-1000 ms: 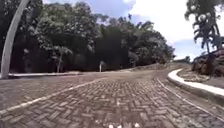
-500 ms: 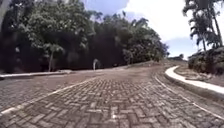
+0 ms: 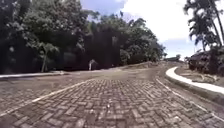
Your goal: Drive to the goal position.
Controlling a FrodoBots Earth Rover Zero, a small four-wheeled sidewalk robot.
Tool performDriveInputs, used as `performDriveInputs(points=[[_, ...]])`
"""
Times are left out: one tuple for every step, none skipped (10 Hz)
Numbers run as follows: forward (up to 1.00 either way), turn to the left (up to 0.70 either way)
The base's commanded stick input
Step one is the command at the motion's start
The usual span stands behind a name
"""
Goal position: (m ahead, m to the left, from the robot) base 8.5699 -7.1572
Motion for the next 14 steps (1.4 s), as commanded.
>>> performDriveInputs(points=[[1.0,0.0],[1.0,0.0],[1.0,0.0],[1.0,0.0],[1.0,0.0],[1.0,0.0],[1.0,0.0],[1.0,-0.06],[1.0,-0.2],[1.0,0.0],[1.0,0.0],[1.0,-0.06],[1.0,-0.27],[1.0,-0.21]])
